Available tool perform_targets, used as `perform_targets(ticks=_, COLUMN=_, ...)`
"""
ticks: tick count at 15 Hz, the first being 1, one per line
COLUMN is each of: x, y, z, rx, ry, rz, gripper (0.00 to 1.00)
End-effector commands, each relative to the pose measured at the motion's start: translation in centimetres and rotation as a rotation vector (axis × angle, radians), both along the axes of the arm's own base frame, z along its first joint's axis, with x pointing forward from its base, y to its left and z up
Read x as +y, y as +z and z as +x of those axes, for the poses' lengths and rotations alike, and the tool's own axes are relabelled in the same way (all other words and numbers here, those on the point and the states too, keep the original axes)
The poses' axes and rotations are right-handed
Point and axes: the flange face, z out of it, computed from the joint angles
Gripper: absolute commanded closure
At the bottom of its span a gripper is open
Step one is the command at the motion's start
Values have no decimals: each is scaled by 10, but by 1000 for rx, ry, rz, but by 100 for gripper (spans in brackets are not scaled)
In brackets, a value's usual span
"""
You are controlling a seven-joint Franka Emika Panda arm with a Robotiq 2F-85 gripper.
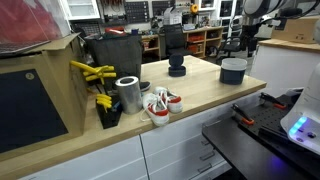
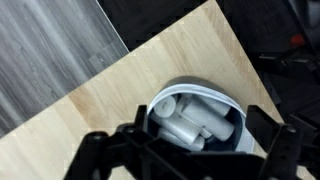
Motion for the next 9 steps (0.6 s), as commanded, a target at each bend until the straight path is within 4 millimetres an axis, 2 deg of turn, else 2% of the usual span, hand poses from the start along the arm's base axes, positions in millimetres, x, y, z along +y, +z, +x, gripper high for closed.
perform_targets(ticks=1, x=34, y=-3, z=13, rx=42, ry=193, rz=26, gripper=0)
perform_targets(ticks=6, x=84, y=-28, z=39, rx=131, ry=457, rz=1, gripper=0)
perform_targets(ticks=9, x=95, y=-38, z=55, rx=184, ry=612, rz=-12, gripper=0)
